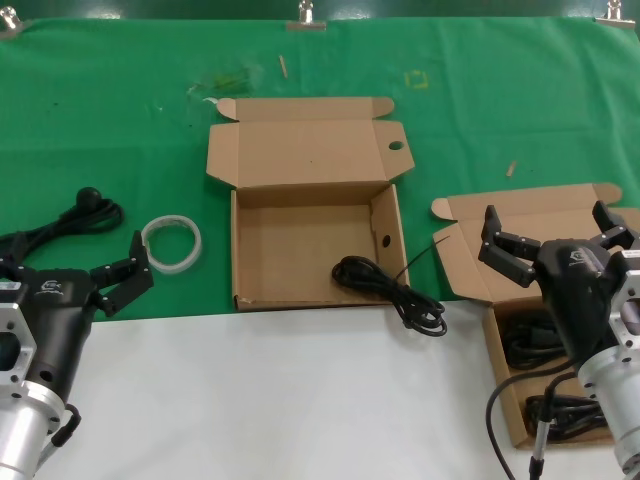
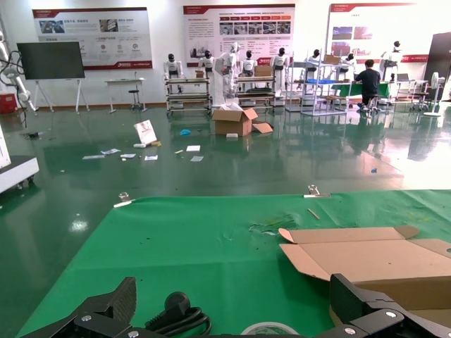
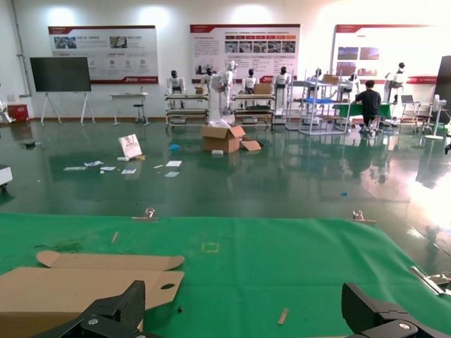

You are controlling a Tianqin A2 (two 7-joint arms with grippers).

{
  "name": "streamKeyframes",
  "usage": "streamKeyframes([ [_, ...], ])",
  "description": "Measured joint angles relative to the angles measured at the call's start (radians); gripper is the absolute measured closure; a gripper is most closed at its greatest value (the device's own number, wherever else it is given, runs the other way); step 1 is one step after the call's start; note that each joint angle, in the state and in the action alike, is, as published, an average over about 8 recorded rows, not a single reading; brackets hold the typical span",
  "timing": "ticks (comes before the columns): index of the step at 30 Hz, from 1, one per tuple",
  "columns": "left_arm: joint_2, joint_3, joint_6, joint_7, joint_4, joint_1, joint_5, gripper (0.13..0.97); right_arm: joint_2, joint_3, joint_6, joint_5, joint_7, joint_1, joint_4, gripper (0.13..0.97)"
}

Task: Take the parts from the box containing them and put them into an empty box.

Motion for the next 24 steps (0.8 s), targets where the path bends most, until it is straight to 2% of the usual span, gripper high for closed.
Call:
streamKeyframes([
  [24, 0.0, 0.0, 0.0, 0.0, 0.0, 0.0, 0.0, 0.132, 0.0, 0.0, 0.0, 0.0, 0.0, 0.0, 0.0, 0.129],
])
